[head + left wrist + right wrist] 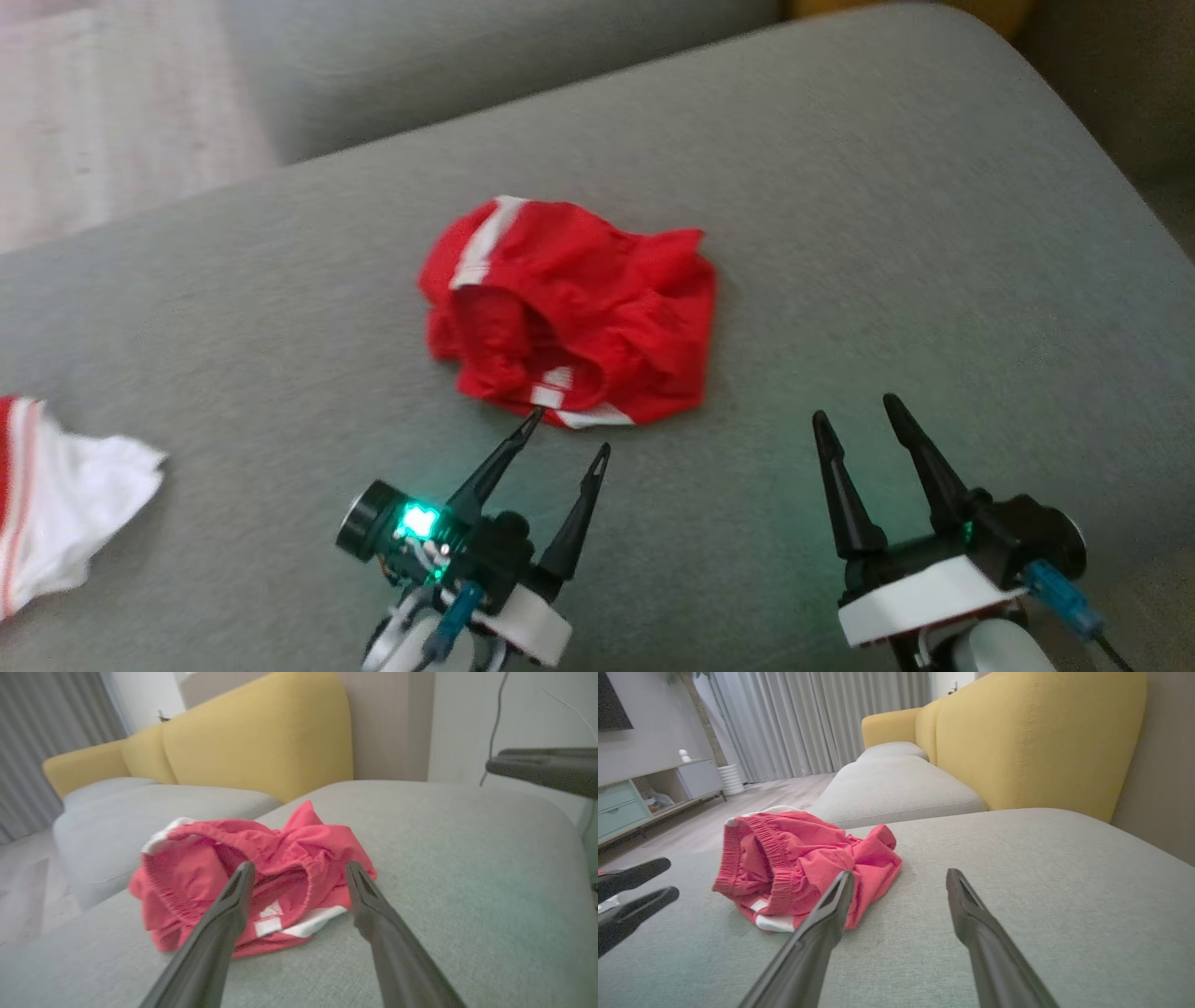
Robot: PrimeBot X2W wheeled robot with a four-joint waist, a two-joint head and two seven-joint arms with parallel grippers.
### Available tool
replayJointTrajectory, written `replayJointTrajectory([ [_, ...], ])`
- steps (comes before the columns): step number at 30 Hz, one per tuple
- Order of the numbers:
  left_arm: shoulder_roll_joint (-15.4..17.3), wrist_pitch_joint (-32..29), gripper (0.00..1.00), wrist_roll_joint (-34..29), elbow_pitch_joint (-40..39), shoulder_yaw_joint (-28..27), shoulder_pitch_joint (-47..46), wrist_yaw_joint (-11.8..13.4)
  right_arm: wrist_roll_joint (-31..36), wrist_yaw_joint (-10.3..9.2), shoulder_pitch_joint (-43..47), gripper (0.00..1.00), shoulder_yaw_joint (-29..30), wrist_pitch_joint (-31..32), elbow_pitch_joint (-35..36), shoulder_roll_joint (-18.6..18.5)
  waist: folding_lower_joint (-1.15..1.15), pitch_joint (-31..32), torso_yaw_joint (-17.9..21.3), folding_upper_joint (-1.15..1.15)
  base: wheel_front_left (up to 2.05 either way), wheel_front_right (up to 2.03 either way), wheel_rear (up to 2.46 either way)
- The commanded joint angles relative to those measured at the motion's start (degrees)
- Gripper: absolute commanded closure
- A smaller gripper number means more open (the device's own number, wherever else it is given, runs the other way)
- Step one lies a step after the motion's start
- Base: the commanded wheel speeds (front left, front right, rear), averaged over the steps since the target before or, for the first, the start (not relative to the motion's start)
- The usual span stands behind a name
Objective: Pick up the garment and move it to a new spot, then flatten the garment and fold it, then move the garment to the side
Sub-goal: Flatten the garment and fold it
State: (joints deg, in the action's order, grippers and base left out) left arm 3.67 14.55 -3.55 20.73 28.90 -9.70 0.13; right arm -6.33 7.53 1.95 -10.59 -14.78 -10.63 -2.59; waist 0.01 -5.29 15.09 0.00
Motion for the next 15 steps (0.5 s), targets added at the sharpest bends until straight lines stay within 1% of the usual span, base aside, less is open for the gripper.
replayJointTrajectory([
  [1, 0.82, 0.45, 0.00, -0.75, 2.53, -0.67, -3.87, -0.37, -0.65, -0.04, -2.44, 0.00, -1.69, -0.22, 2.01, -0.29, -0.01, -3.18, 4.19, 0.00, 0.00, 0.00, 0.00],
  [3, 0.92, 0.45, 0.00, -0.96, 6.69, -0.20, -6.15, -0.69, -0.95, -0.04, -2.77, 0.00, -1.90, -0.22, 2.05, -0.29, -0.01, -3.81, 5.64, 0.00, 0.00, 0.00, 0.00],
  [5, 0.93, 0.45, 0.00, -1.04, 8.91, 0.06, -8.30, -0.55, -1.34, -0.04, -2.90, 0.00, -2.10, -0.22, 2.02, -0.29, -0.01, -4.28, 7.02, 0.00, 0.00, 0.00, 0.00],
  [9, 1.36, 0.45, 0.00, -0.51, 10.69, 0.34, -10.57, -0.32, -1.92, -0.04, -2.82, 0.00, -2.65, -0.22, 1.81, -0.29, -0.01, -4.64, 9.25, 0.00, 0.00, 0.00, 0.00],
  [10, 1.36, 0.45, 0.00, -0.51, 10.69, 0.34, -10.57, -0.32, -1.92, -0.04, -2.82, 0.00, -2.65, -0.22, 1.81, -0.29, -0.01, -4.64, 9.25, 0.00, 0.00, 0.00, 0.00],
  [15, 2.34, 0.45, 0.00, 0.01, 13.95, 0.14, -12.54, 0.70, -2.24, -0.04, -2.97, 0.00, -3.12, -0.22, 1.58, -0.29, -0.01, -4.31, 11.10, 0.00, 0.00, 0.00, 0.00],
])
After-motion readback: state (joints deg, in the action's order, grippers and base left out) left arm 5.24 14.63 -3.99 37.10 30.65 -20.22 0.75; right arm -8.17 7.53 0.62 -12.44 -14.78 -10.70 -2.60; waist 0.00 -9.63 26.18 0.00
